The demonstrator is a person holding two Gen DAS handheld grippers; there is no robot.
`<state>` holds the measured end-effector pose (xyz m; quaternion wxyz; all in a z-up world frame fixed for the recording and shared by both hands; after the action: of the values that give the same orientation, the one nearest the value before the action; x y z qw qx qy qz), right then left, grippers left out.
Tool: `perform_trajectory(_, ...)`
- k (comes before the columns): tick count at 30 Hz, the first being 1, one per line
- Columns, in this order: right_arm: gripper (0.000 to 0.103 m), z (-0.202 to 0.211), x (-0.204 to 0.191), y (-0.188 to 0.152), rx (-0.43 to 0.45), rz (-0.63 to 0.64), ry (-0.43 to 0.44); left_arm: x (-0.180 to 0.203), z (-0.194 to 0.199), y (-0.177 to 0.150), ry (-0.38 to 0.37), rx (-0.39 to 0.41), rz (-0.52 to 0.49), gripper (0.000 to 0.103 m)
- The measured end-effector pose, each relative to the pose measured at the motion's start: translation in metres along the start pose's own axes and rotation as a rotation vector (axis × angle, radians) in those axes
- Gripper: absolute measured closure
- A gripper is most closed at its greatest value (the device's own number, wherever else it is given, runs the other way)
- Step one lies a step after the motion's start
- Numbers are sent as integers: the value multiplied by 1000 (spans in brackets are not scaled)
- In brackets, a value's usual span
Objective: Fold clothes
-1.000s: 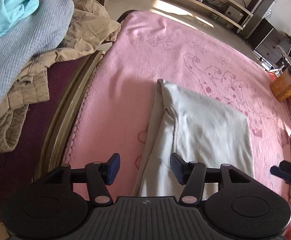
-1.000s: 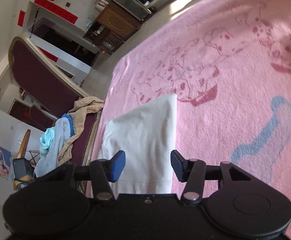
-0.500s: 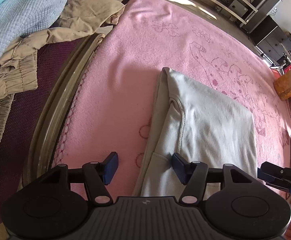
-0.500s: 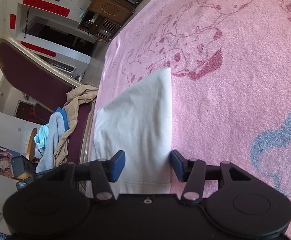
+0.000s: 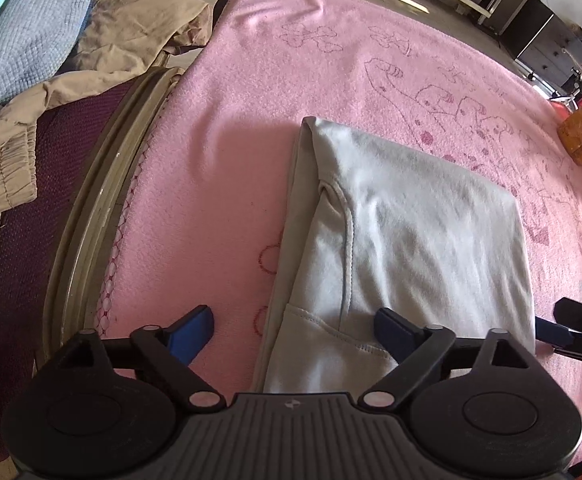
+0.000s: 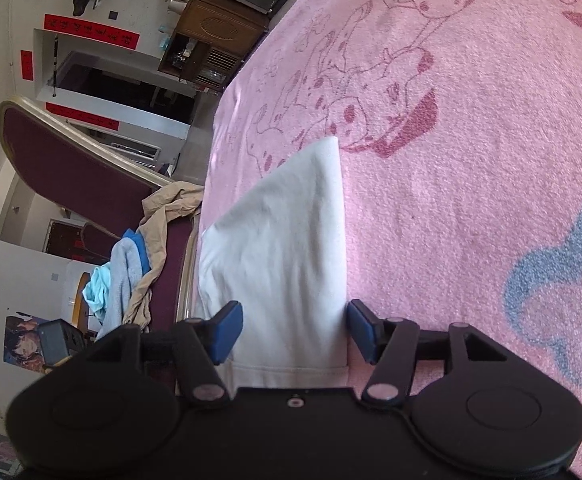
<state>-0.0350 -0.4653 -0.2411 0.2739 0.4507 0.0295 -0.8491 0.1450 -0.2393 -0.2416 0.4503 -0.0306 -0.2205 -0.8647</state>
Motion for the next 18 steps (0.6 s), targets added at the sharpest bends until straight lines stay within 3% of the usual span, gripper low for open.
perform_trajectory(5,0,-4,-17,-2,-12,82,-17,6,-8,2,47,-14,-42,0)
perform_trajectory(18,0,-14,-24,1,12,41,-54,8,-12,7,82,-42,-69,0)
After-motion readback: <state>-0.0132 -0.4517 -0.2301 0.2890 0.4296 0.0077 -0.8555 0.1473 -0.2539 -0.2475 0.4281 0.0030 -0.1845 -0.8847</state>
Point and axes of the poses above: each gripper's, at about its wrist camera, not at the fingertips, and z roughly against the way its jaws point, x to its right, y to its top, the point moved 6 cm from there along -z, roughly the way its jaws point, and after that the axes turned 5 degrees about -y, right-handed, at the moved point
